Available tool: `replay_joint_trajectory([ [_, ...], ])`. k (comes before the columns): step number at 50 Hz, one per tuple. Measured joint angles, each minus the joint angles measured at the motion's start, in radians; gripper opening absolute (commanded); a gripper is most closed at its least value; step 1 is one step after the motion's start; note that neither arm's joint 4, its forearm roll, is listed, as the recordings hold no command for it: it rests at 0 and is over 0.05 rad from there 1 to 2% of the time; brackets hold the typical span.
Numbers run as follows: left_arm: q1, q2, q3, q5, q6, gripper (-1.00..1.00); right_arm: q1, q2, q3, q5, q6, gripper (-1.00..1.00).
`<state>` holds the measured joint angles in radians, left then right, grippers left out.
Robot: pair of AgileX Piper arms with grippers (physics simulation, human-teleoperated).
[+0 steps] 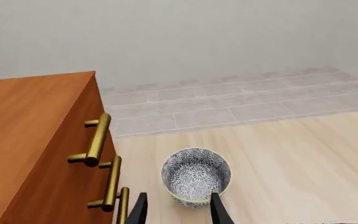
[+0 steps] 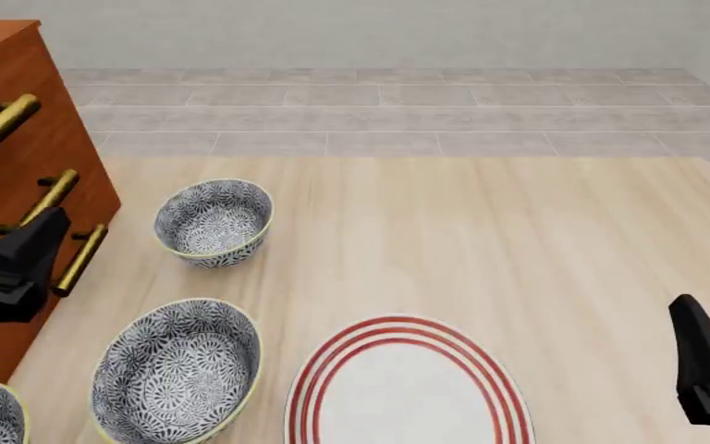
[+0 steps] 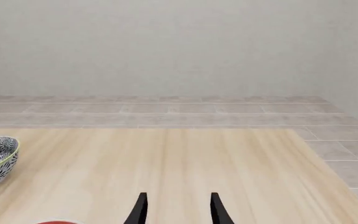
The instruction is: Put the bowl at the front on the plate.
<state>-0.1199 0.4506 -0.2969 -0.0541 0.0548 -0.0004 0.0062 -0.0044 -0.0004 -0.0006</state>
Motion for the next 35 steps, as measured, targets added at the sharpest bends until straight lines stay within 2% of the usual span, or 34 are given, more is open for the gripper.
replay_joint_trajectory([
  [18, -0.016, 0.085, -0.16, 0.201, -0.017, 1.0, 0.0, 0.002, -0.001, -0.001, 0.0, 1.0],
  [35, 0.004, -0.014, -0.212, 0.489, -0.021, 1.0, 0.0, 0.001, -0.003, 0.001, 0.0, 1.0],
])
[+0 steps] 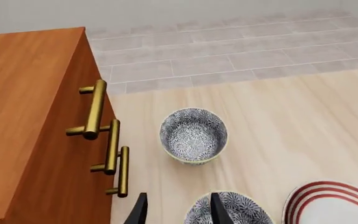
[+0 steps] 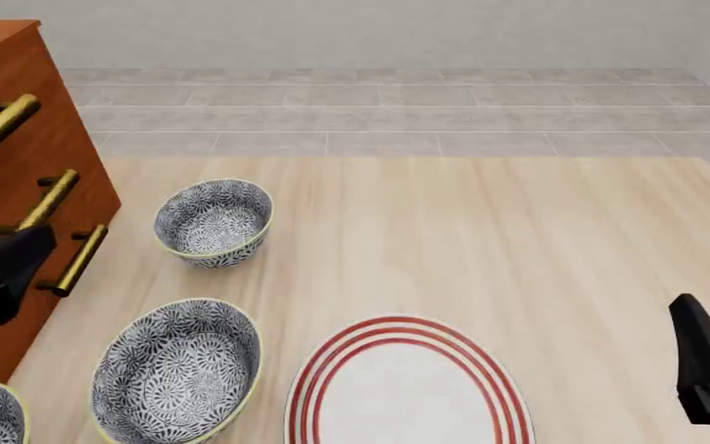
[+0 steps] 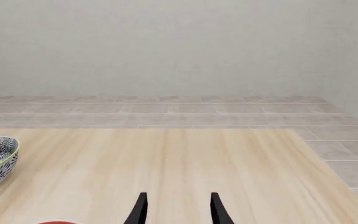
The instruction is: Put the bowl at the front on the plate.
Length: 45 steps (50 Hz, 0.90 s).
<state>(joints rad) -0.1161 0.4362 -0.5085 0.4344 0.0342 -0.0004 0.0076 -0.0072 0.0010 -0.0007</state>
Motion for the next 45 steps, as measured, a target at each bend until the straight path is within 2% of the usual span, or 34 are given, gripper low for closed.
replay_joint_trajectory([
  [16, 0.005, -0.163, -0.011, 0.264, -0.022, 1.0, 0.0, -0.002, 0.0, 0.002, 0.0, 1.0],
  [26, 0.038, -0.254, -0.012, 0.399, -0.023, 1.0, 0.0, -0.003, 0.0, 0.002, 0.0, 1.0],
  [45, 0.142, -0.335, 0.015, 0.553, 0.007, 1.0, 0.0, -0.003, 0.0, 0.003, 0.0, 1.0],
])
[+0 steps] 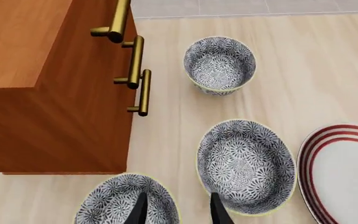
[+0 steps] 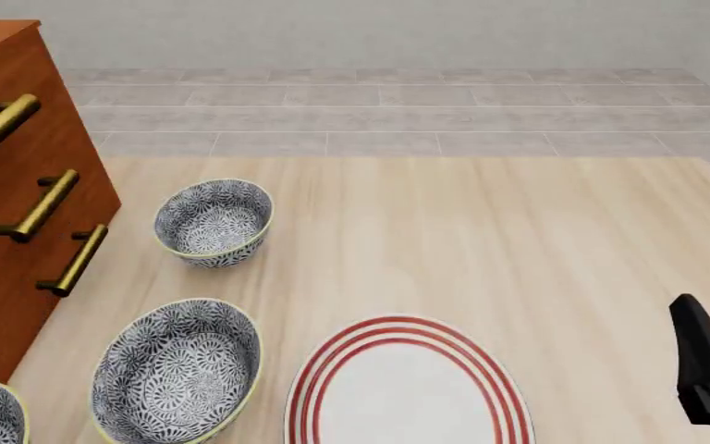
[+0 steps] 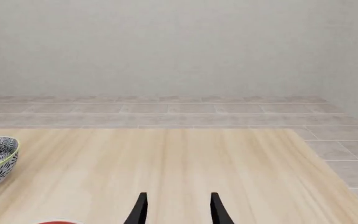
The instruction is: Put the bowl at the front on the plate.
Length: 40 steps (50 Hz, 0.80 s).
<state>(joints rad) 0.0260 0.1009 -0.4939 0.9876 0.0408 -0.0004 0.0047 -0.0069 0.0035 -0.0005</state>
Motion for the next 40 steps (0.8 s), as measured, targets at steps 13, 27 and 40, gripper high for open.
replay_joint_trajectory([
  [13, 0.03, 0.003, 0.081, -0.018, 0.015, 1.0, 0.0, 0.0, 0.0, 0.0, 0.0, 1.0],
  [27, 0.04, 0.019, 0.17, -0.066, 0.019, 1.0, 0.0, 0.0, 0.0, 0.0, 0.0, 1.0],
  [40, 0.047, 0.022, 0.232, -0.081, 0.022, 1.0, 0.0, 0.0, 0.0, 0.0, 0.0, 1.0],
])
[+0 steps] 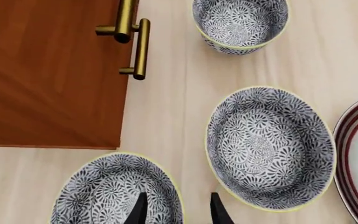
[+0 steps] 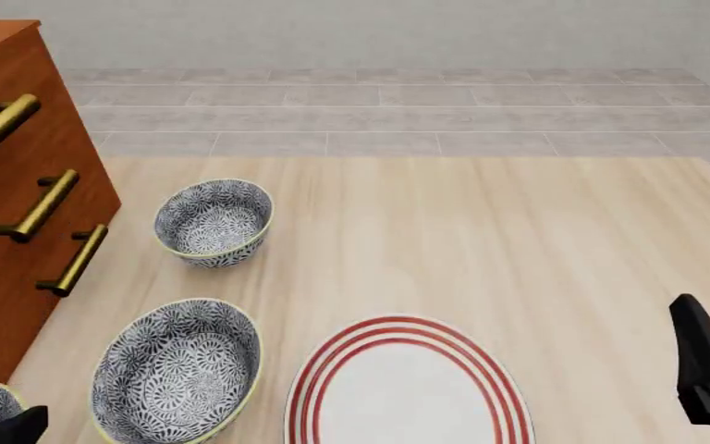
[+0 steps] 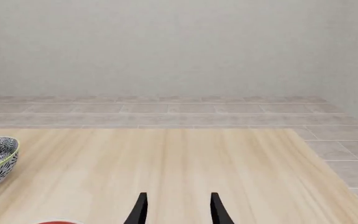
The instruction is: Put the bowl at the front on the plate.
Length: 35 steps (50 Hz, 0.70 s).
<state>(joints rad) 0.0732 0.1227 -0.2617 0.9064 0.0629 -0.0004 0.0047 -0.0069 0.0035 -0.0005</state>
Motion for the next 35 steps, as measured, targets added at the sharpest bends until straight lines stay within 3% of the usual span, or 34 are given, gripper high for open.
replay_joint_trajectory([
  [35, 0.033, 0.018, 0.141, -0.066, 0.004, 1.0, 0.0, 0.0, 0.0, 0.0, 0.0, 1.0],
])
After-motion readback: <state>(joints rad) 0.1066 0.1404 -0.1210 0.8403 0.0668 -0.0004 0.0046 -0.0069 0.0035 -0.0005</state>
